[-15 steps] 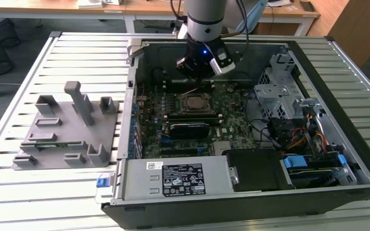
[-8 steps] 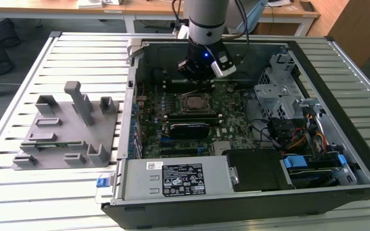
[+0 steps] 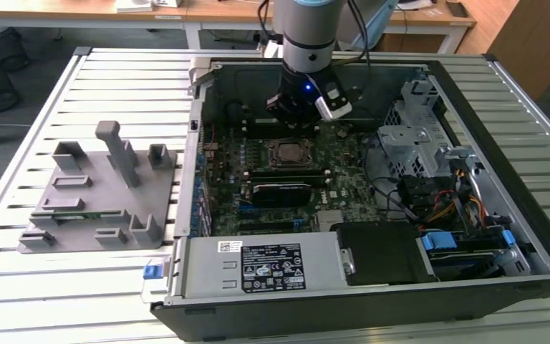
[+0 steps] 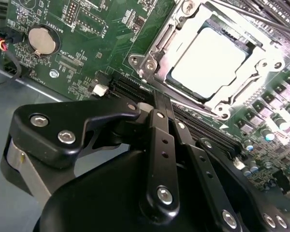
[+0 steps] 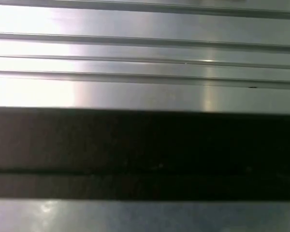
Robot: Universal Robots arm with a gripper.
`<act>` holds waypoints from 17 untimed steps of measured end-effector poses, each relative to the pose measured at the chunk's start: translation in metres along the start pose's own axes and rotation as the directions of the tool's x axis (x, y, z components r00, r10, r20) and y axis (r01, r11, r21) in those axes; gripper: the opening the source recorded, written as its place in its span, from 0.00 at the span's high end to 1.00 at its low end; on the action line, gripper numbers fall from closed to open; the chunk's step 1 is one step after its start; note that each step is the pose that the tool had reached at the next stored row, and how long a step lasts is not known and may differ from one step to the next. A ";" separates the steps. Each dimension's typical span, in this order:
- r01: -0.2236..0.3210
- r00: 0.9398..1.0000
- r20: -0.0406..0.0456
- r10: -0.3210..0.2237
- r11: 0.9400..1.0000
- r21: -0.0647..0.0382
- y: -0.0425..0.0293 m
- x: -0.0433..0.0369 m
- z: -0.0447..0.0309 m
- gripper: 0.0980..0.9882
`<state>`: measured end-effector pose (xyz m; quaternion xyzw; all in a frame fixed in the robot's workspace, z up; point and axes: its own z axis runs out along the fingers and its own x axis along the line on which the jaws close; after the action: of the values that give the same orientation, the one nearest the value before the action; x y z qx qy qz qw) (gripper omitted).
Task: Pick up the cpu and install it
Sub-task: 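Install the first cpu locking lever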
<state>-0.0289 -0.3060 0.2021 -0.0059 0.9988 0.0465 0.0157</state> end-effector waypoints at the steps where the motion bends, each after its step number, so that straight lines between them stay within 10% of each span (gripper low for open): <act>1: 0.000 1.000 0.000 0.000 1.000 0.000 -0.0001 -0.0002 0.0008 0.98; 8: 0.000 1.000 -0.001 0.000 1.000 0.002 -0.0002 -0.0005 0.0027 0.98; 17: 0.001 1.000 -0.001 -0.001 0.999 0.032 -0.0003 -0.0006 0.0024 0.98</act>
<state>-0.0282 -0.3060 0.1997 -0.0062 0.9994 0.0306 0.0151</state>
